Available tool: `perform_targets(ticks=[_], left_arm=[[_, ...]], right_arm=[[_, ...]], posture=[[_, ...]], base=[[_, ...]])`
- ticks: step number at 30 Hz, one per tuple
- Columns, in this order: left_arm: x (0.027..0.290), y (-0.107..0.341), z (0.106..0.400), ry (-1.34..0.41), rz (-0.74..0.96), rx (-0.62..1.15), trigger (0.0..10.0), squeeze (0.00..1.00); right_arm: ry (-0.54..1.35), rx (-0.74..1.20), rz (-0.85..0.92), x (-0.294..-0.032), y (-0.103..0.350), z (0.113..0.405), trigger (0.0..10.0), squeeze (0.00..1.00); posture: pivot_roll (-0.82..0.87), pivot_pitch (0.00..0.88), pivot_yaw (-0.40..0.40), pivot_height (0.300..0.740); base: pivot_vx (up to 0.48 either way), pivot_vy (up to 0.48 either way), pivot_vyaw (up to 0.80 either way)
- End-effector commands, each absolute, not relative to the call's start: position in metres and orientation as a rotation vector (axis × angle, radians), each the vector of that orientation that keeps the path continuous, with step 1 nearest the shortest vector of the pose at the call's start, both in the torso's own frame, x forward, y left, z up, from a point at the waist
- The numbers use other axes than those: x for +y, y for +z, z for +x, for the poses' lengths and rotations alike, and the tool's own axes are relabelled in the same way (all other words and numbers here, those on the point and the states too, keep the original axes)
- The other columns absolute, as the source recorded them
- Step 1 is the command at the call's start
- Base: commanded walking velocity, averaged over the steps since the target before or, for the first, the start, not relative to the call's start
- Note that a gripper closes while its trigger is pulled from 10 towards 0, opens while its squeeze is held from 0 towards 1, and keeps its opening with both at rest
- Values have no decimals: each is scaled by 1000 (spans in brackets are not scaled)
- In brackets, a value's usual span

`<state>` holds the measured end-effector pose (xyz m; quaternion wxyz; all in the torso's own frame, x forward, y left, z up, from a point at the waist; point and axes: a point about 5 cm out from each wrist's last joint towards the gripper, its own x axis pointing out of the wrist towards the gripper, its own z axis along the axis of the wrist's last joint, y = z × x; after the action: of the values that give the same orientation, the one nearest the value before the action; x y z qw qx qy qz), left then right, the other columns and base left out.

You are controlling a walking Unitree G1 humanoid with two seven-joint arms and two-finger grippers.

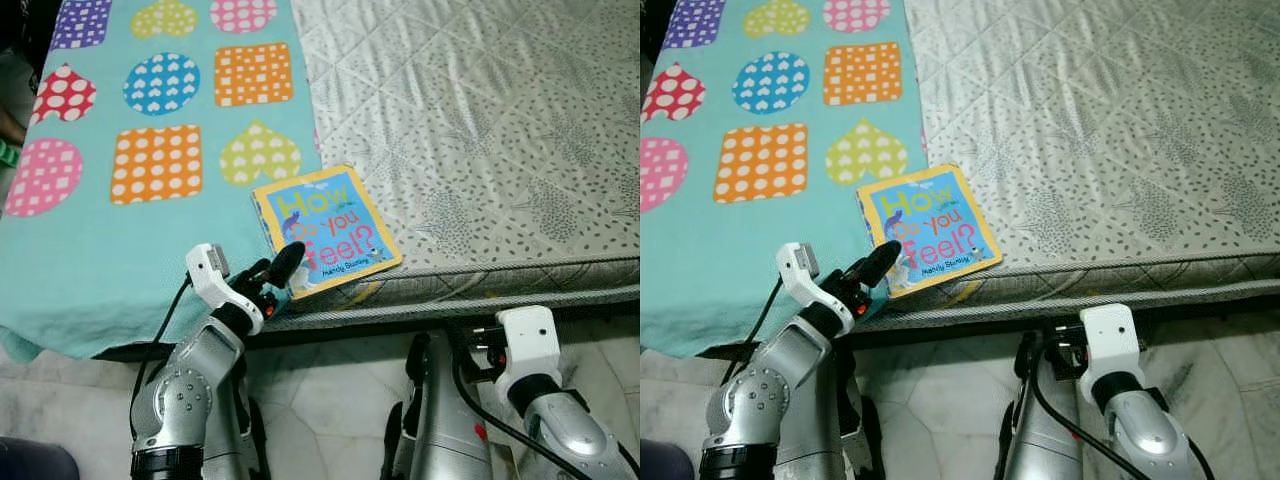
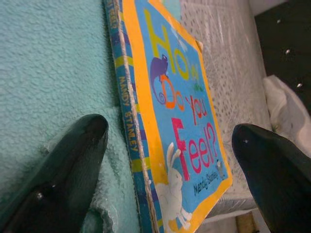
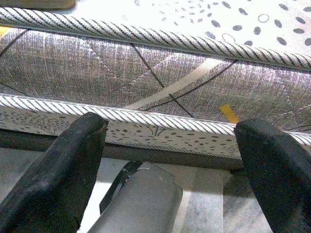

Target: Clean up the room

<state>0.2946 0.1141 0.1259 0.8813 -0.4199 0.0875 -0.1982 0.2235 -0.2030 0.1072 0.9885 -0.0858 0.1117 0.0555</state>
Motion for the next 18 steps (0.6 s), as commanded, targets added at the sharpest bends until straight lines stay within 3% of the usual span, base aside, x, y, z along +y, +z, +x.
perform_targets(ticks=[1,7,16,17,18], left_arm=[[114,109,290,-380,-922,248,10000,0],[119,121,305,-415,-947,210,10000,0],[120,129,318,-456,-1022,187,10000,0],[120,130,320,-471,-1026,189,9333,0],[120,130,320,-471,-1026,189,9333,0]], right_arm=[[107,259,-161,-206,102,218,10000,0],[149,250,-134,-202,107,218,10000,0],[333,165,32,-176,150,223,10000,0],[343,162,27,-175,153,223,10000,0],[343,162,27,-175,153,223,10000,0]], posture=[[-183,380,4,524],[-186,377,4,524],[-201,377,4,524],[-204,376,4,524],[-204,376,4,524]], base=[[0,0,0],[0,0,0],[0,0,0],[0,0,0],[0,0,0]])
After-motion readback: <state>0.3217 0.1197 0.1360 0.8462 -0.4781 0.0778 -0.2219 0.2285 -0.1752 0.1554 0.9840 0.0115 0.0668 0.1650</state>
